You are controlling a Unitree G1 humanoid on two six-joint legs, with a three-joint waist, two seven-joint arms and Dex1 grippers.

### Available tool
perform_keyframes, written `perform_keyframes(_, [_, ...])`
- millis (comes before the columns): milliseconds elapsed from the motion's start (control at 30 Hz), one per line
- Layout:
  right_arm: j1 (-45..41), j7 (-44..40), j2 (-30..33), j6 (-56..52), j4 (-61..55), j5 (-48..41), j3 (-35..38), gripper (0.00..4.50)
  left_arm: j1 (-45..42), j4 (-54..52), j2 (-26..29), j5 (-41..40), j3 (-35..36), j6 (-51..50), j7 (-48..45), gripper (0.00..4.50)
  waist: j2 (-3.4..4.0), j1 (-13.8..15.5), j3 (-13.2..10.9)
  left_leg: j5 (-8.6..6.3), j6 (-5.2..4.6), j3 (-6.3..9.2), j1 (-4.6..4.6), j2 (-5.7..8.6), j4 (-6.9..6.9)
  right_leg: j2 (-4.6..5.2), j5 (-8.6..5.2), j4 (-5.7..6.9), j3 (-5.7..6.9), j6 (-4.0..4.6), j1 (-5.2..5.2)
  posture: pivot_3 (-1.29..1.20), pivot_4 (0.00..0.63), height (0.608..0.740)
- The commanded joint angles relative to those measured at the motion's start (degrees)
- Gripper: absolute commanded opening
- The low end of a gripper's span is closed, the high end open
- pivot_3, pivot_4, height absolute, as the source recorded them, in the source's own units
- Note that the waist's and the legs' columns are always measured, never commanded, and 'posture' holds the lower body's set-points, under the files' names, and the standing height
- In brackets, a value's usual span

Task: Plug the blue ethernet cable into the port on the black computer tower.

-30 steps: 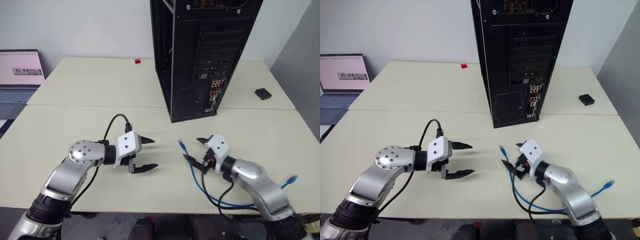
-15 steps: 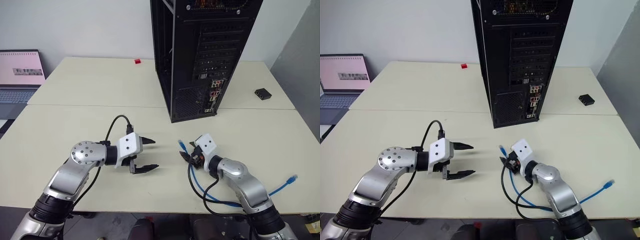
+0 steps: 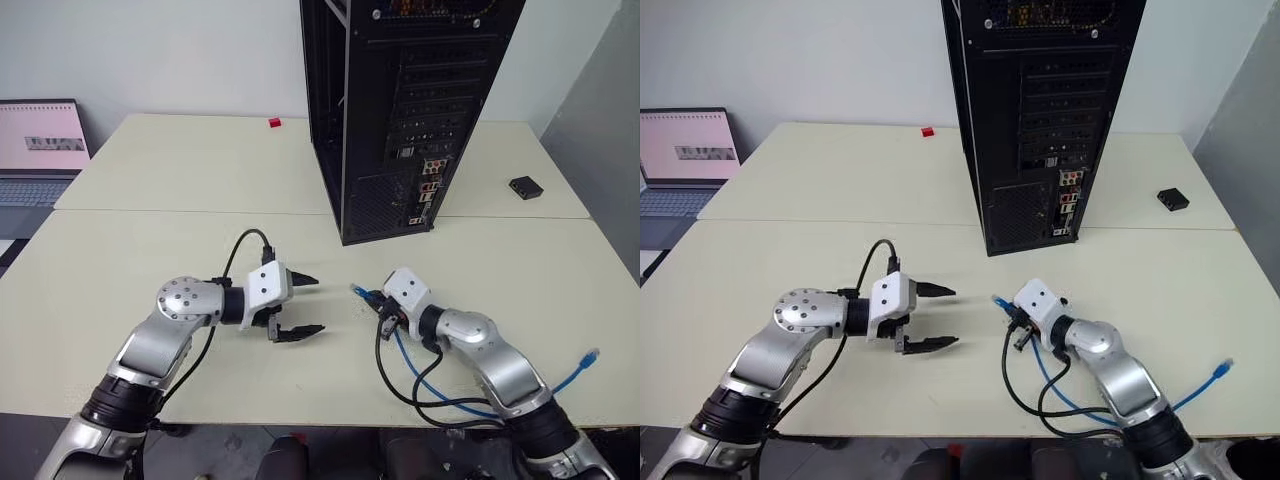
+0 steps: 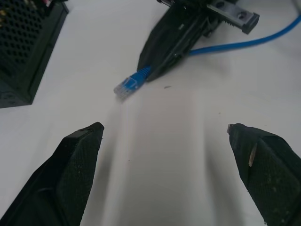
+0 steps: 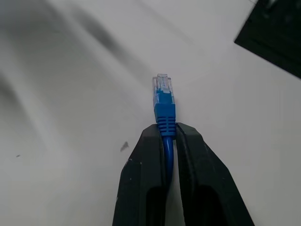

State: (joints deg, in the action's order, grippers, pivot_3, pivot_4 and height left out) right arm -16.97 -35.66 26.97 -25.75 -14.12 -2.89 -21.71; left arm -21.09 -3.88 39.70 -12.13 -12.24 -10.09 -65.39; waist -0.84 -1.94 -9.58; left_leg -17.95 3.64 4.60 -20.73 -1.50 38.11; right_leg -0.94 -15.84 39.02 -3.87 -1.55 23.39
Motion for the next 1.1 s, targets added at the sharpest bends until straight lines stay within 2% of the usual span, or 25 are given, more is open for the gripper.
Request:
perform_keyframes(33, [-2.3,-6.3,2.7,5.0,-5.0,0.6,-1.3,0.09,-2.7,1.0,-0.2,0.0,-0.6,1.5,-2.6,4.5,-0.01,0.0,0.0,0.0,0.0,0.01,0.0,-0.02,0.01,0.0,0.0,0.0,0.03,0.0,0.0,0.0,0.15,0.74])
perform_keyframes(133, [-3.9,-9.7,4.6,4.8,-6.8,0.0,-1.6,0.08,-4.3,2.8,-0.6,0.9,-1.7,3.6,-4.0,4.5,0.0,0.0,0.0,0.0,0.0,0.02,0.0,-0.02,0.01,0.0,0.0,0.01,0.03,0.0,0.0,0.0,0.15,0.74])
perform_keyframes(433, [-4.5,-11.2,4.0,4.0,-7.9,0.5,-2.3,0.07,-5.4,4.4,-2.5,1.8,-1.9,5.4,-4.4,4.5,-0.01,0.0,0.0,0.0,0.0,0.05,-0.02,-0.02,0.03,0.0,0.0,0.01,0.04,0.01,0.0,0.0,0.15,0.74])
perform_keyframes(467, [-4.6,-11.2,3.9,4.0,-7.9,0.6,-2.5,0.07,-5.4,4.4,-2.6,1.8,-1.9,5.4,-4.5,4.21,-0.01,0.0,0.0,0.0,0.0,0.05,-0.02,-0.02,0.03,0.0,0.0,0.01,0.05,0.01,0.0,0.0,0.15,0.74])
perform_keyframes(533, [-4.6,-11.2,3.7,4.0,-7.9,0.9,-2.7,0.07,-5.4,4.4,-2.8,1.5,-1.8,5.4,-4.7,4.04,-0.01,0.0,0.0,0.0,0.0,0.06,-0.02,-0.02,0.03,0.0,0.0,0.02,0.05,0.01,0.0,0.0,0.15,0.74])
perform_keyframes(800, [-4.9,-11.3,3.1,4.4,-7.4,1.7,-3.2,0.07,-5.5,4.6,-2.8,1.7,-1.8,5.4,-5.5,2.14,-0.01,0.0,0.0,0.0,0.0,0.06,-0.02,-0.02,0.03,0.0,0.0,0.02,0.06,0.01,0.0,0.0,0.15,0.74])
perform_keyframes(833, [-4.9,-11.3,3.0,4.4,-7.4,1.8,-3.2,0.07,-5.6,4.6,-2.9,1.8,-1.9,5.4,-5.5,2.03,-0.01,0.0,0.0,0.0,0.0,0.06,-0.02,-0.02,0.03,0.0,0.0,0.02,0.06,0.01,0.0,0.0,0.15,0.74])
perform_keyframes(1100, [-5.5,-12.0,2.7,4.4,-7.1,1.9,-3.3,0.07,-5.9,5.1,-3.5,2.9,-2.4,6.3,-5.4,0.31,-0.01,0.0,0.0,0.0,0.0,0.07,-0.02,-0.02,0.04,0.0,0.0,0.02,0.06,0.01,0.0,0.0,0.15,0.74])
